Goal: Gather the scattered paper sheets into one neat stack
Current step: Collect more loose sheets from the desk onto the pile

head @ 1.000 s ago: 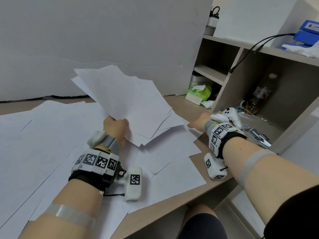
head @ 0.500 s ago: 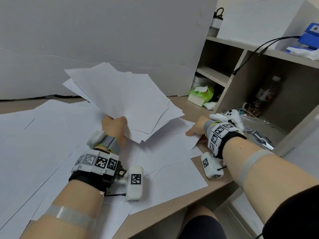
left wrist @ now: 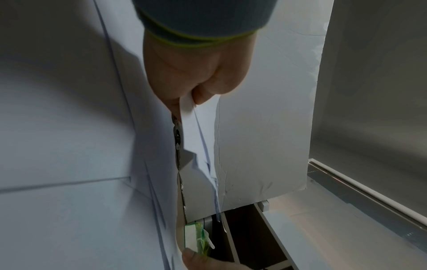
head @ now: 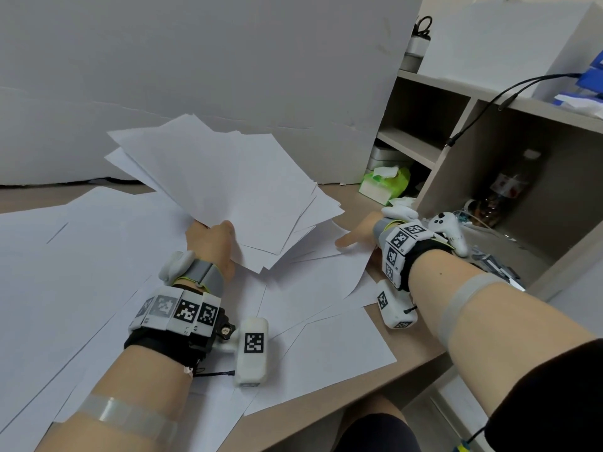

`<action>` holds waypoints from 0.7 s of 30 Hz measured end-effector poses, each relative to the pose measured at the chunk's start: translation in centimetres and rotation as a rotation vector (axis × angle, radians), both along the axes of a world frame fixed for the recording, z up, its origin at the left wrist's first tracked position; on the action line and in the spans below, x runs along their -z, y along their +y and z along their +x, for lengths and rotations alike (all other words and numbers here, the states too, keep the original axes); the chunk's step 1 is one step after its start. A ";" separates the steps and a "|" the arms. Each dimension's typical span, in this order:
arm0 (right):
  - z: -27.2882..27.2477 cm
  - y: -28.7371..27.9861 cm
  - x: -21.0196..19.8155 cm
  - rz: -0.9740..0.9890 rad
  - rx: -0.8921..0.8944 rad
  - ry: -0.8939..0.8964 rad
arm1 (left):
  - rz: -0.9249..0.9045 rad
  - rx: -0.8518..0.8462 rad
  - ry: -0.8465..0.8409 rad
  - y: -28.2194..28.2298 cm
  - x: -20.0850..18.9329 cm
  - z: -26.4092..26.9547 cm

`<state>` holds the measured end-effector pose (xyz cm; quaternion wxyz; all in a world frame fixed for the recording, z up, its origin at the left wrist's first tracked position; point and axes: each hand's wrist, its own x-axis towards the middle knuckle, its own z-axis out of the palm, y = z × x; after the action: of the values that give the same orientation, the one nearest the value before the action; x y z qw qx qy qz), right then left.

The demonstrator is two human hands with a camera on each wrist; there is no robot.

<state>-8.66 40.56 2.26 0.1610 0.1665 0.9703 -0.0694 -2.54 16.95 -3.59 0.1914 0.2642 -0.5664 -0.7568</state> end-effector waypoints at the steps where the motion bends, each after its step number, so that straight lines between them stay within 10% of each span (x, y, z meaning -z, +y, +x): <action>1: -0.2 -0.2 0.1 0.043 0.013 -0.025 | 0.015 0.010 -0.007 -0.1 0.1 0.1; 21: 0.2 -1.4 0.1 0.044 -0.060 0.093 | 0.054 -0.001 -0.001 -0.7 1.3 -1.0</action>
<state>-8.44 39.15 2.13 0.1139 0.1374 0.9826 -0.0507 -3.50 16.27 -4.90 0.1841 0.2701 -0.5458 -0.7715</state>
